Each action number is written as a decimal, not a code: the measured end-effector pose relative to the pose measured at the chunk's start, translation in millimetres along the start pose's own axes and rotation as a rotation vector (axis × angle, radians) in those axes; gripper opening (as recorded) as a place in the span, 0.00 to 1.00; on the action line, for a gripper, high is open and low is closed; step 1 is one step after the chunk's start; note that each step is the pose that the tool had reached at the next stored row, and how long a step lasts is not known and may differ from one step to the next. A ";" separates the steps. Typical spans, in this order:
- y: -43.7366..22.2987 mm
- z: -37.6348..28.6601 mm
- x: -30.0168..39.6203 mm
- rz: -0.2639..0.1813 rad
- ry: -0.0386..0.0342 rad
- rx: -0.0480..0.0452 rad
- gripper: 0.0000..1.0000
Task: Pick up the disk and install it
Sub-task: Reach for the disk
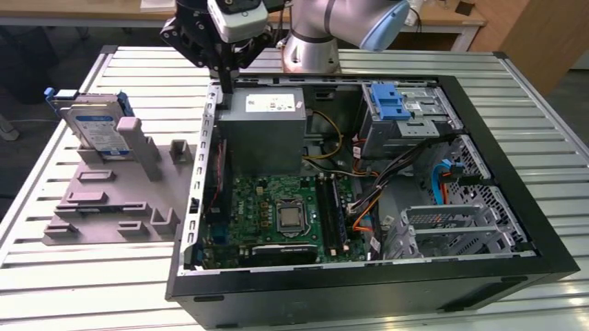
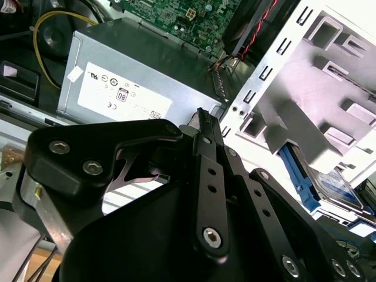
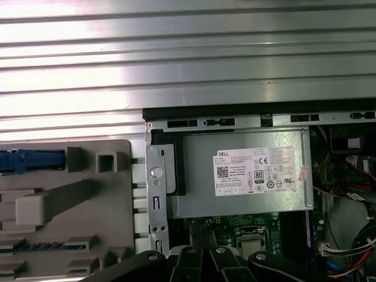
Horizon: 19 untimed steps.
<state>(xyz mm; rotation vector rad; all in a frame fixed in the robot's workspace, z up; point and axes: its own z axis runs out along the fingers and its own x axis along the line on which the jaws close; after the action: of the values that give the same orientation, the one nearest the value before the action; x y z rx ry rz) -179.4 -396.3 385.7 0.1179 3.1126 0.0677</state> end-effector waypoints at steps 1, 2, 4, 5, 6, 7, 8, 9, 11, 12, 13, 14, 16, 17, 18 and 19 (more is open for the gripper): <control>0.0 0.1 0.3 0.000 0.0000 0.0000 0.11; 0.0 0.1 0.5 0.000 0.0001 0.0000 0.11; -0.1 0.3 1.2 0.000 0.0000 0.0000 0.11; -0.1 0.4 1.5 0.000 0.0000 0.0000 0.11; -0.1 0.4 1.9 0.000 0.0001 0.0000 0.11; -0.2 0.4 2.3 0.000 0.0001 0.0001 0.11; -0.2 0.5 2.6 0.000 0.0001 0.0001 0.11; -0.2 0.6 3.0 0.000 0.0001 0.0001 0.11; -0.3 0.7 3.6 0.000 0.0001 0.0000 0.11; -0.3 0.8 3.9 0.000 0.0000 0.0000 0.11; -0.3 0.9 4.2 0.000 0.0001 0.0000 0.11; -0.3 0.9 4.5 0.000 0.0001 0.0001 0.11; -0.3 1.1 5.1 0.000 0.0000 0.0000 0.11; -0.3 1.1 5.3 0.000 0.0002 0.0002 0.11; -0.3 1.2 5.5 0.000 0.0002 0.0002 0.11; -0.3 1.3 5.7 0.000 0.0002 0.0002 0.11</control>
<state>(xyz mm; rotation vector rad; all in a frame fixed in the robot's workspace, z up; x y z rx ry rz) -185.1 -396.1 384.3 0.1180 3.1127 0.0675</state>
